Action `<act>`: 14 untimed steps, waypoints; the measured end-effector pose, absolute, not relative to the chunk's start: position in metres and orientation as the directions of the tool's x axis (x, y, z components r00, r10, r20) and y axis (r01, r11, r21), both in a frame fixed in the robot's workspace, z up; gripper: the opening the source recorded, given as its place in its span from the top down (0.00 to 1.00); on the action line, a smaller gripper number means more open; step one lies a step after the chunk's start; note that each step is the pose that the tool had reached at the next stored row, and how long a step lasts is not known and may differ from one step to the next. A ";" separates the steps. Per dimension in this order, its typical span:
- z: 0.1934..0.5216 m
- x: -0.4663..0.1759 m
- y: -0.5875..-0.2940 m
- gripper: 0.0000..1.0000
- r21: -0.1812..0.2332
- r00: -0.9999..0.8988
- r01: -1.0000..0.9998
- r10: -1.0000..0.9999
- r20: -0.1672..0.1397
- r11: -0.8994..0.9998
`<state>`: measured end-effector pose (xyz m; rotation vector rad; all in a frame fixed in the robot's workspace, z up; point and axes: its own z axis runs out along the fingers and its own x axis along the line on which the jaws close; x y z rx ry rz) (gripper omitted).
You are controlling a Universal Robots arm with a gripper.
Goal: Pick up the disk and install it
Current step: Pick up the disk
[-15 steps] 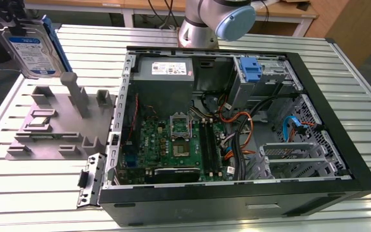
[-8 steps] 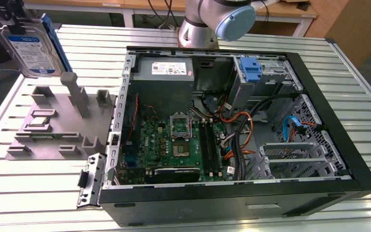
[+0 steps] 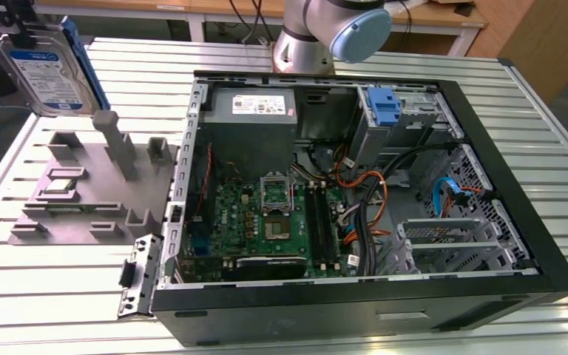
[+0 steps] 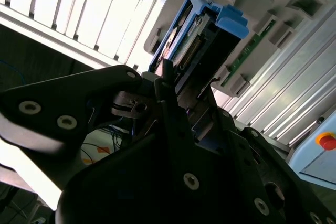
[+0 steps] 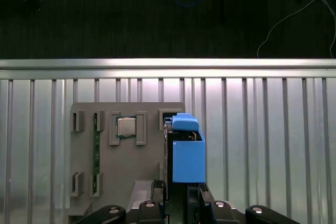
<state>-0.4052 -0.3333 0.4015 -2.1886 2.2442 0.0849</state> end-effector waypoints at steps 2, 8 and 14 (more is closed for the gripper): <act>0.403 -0.405 -0.333 0.65 0.035 -0.026 -0.999 -0.999 -0.042 0.024; 0.408 -0.405 -0.333 0.65 0.035 -0.026 -0.999 -0.999 -0.042 0.024; 0.412 -0.405 -0.333 0.65 0.035 -0.026 -0.999 -0.999 -0.042 0.024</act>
